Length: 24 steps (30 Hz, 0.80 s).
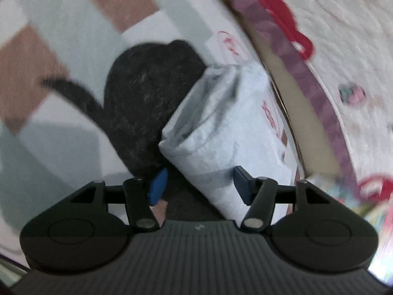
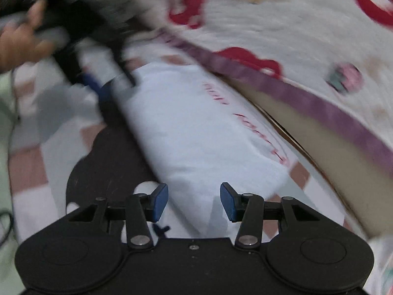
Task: Fold clothes
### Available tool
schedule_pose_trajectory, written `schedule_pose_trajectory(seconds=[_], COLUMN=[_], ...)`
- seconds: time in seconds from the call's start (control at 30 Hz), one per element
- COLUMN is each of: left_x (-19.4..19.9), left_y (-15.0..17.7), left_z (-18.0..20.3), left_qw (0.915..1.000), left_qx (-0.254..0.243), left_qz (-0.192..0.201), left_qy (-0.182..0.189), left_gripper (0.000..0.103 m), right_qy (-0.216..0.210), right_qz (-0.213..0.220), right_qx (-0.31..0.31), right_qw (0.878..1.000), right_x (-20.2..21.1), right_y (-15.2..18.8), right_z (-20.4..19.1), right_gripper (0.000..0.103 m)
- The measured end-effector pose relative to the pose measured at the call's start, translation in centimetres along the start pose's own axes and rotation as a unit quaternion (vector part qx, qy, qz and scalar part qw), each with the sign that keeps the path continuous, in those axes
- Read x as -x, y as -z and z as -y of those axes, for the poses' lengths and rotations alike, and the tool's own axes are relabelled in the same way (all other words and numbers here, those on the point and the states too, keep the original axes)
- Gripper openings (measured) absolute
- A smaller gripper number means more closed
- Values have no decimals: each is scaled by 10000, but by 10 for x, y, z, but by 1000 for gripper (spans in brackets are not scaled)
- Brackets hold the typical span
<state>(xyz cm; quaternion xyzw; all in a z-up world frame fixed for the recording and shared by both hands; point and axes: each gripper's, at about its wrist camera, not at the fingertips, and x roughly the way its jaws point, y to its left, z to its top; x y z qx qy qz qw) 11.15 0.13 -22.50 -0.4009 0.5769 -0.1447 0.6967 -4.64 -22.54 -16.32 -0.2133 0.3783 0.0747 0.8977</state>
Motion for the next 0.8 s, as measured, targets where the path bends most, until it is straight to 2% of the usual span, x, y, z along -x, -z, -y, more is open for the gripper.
schedule_pose_trajectory(seconds=[0.13, 0.23, 0.3, 0.37, 0.6, 0.8], left_x=[-10, -11, -12, -11, -9, 1], left_y=[12, 11, 10, 10, 5, 11], left_z=[-2, 9, 14, 15, 14, 34], left_qw=[9991, 9978, 9962, 9957, 9952, 9870], left_qx=[361, -77, -341, -405, -422, -1067], left_qz=[192, 622, 703, 727, 735, 831], left_qy=[58, -225, -372, -417, -481, -872], left_gripper=[60, 51, 48, 47, 47, 47], right_qy=[53, 120, 164, 209, 374, 340], right_qz=[-4, -18, -28, -38, 76, 70], right_qx=[571, 933, 1174, 1414, 1146, 1004], right_qw=[9984, 9956, 9929, 9897, 9927, 9943], right_x=[-16, -28, -36, -44, -31, -27], right_y=[-7, -7, -7, -7, 23, 29], right_z=[-12, -15, -17, -19, -8, -1], right_gripper=[52, 51, 50, 48, 37, 36])
